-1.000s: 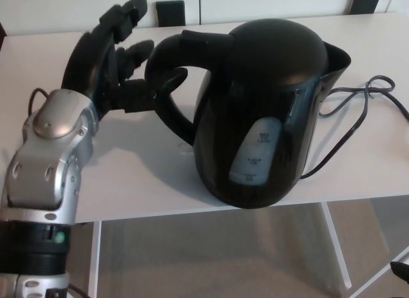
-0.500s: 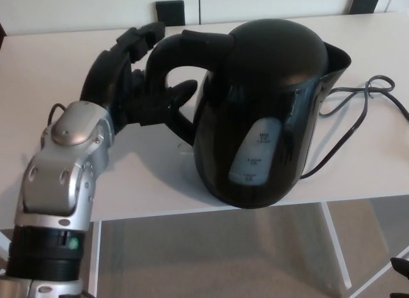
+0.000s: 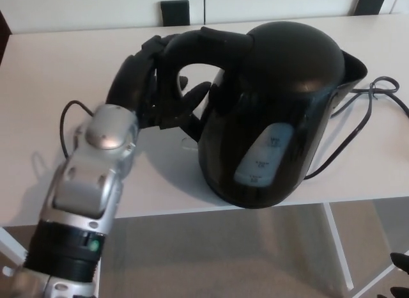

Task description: The robot walk towards a table in front and uses its left hand to pick up the pot from the base and places it on the table

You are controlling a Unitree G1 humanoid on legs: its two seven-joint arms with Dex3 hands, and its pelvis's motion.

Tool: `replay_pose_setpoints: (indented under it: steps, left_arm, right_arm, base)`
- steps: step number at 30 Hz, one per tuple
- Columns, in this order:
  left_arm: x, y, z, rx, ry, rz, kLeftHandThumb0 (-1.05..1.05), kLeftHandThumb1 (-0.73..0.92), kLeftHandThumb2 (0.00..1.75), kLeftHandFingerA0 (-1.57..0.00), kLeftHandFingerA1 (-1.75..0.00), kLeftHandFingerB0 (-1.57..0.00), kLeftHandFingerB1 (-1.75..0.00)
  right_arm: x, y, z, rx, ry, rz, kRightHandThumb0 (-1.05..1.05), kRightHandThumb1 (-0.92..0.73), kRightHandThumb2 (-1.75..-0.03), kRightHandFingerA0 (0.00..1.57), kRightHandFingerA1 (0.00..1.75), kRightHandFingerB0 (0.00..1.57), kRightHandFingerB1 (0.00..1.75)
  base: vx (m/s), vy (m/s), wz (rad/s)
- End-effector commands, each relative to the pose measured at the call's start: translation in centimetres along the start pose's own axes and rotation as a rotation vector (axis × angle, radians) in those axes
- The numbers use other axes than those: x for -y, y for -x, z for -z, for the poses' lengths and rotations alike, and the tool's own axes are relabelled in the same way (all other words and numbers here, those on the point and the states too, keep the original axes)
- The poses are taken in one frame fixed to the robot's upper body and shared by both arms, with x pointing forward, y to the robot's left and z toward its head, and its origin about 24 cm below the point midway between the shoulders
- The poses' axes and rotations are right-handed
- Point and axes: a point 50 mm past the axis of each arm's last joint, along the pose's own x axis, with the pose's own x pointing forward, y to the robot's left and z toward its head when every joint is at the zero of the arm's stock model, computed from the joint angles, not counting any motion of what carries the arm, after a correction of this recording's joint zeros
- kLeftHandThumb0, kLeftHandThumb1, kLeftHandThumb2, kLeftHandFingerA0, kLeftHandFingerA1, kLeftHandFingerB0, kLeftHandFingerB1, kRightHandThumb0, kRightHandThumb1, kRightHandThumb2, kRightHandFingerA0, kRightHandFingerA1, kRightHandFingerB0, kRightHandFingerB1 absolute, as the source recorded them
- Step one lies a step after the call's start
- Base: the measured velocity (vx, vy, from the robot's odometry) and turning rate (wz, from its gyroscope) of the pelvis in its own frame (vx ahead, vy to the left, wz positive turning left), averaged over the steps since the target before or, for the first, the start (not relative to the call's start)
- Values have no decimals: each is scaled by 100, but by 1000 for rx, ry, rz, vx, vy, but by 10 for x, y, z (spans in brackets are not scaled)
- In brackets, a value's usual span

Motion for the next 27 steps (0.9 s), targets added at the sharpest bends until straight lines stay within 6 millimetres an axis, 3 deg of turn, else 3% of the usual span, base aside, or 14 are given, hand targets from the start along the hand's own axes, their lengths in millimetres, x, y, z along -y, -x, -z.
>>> replay_pose_setpoints:
  steps: [1,2,6,8,9,10,11,17,19,20,21,22,23,27]
  left_arm:
    - [4,-12,-10,117,-261,-234,-27,87,68,-99,-57,-33,-32]
    - [3,-15,-13,121,-253,-252,-24,84,66,-114,-70,-46,-38]
    - [1,-23,-15,105,-177,-291,-19,78,63,-118,-90,-67,-45]
    - [-1,-25,-14,117,-175,-310,-15,79,63,-121,-98,-77,-54]
    - [-2,-25,-14,120,-181,-316,-13,81,64,-117,-104,-83,-64]
    - [-4,-26,-14,124,-189,-324,-13,81,64,-117,-104,-83,-64]
    - [-6,-26,-13,129,-183,-327,-19,83,65,-113,-106,-80,-72]
    - [-5,-25,-9,118,-38,-295,-24,83,65,-93,-114,-75,-73]
    - [-4,-24,-8,79,130,-258,-24,83,65,-99,-105,-74,-63]
    - [-4,-23,-10,53,289,-237,-22,82,65,-91,-127,-71,-82]
    - [-4,-22,-11,45,350,-228,-22,82,65,-91,-127,-71,-82]
    - [-4,-21,-16,43,457,-222,-16,82,66,-88,-138,-70,-92]
    - [-3,-20,-21,40,599,-208,-14,79,64,-88,-153,-72,-96]
    - [-3,-16,-38,54,905,-166,-14,78,63,-82,-168,-70,-98]
  right_arm:
    - [2,-1,-3,20,-7,20,-40,-47,-72,56,52,36,46]
    - [2,-1,-4,24,-1,20,-34,-58,-58,61,43,41,37]
    - [4,-2,-5,29,-4,24,-33,-59,-58,62,43,42,38]
    - [4,-3,-5,31,-12,24,-40,-49,-72,57,53,40,47]
    - [4,-3,-6,30,-11,22,-33,-59,-58,63,44,45,39]
    - [4,-4,-7,30,-10,20,-33,-59,-58,63,44,45,39]
    - [4,-5,-7,30,-8,15,-40,-49,-73,58,54,42,48]
    - [4,-4,-6,21,2,15,-39,-50,-73,61,54,45,49]
    - [4,-3,-5,25,7,12,-41,-50,-75,62,55,45,50]
    - [3,-3,-5,24,7,8,-42,-50,-76,61,56,46,50]
    - [3,-3,-5,24,6,7,-42,-50,-76,61,56,46,50]
    - [3,-3,-5,21,8,7,-36,-60,-57,68,45,50,39]
    - [3,-3,-5,23,11,6,-44,-51,-78,62,57,45,51]
    - [4,-3,-6,34,34,7,-45,-53,-80,63,59,46,52]
  base:
    - [0,0,0]
    - [0,0,0]
    - [0,0,0]
    - [0,0,0]
    - [0,0,0]
    - [0,0,0]
    - [0,0,0]
    - [0,0,0]
    - [0,0,0]
    - [0,0,0]
    - [0,0,0]
    - [0,0,0]
    - [0,0,0]
    - [0,0,0]
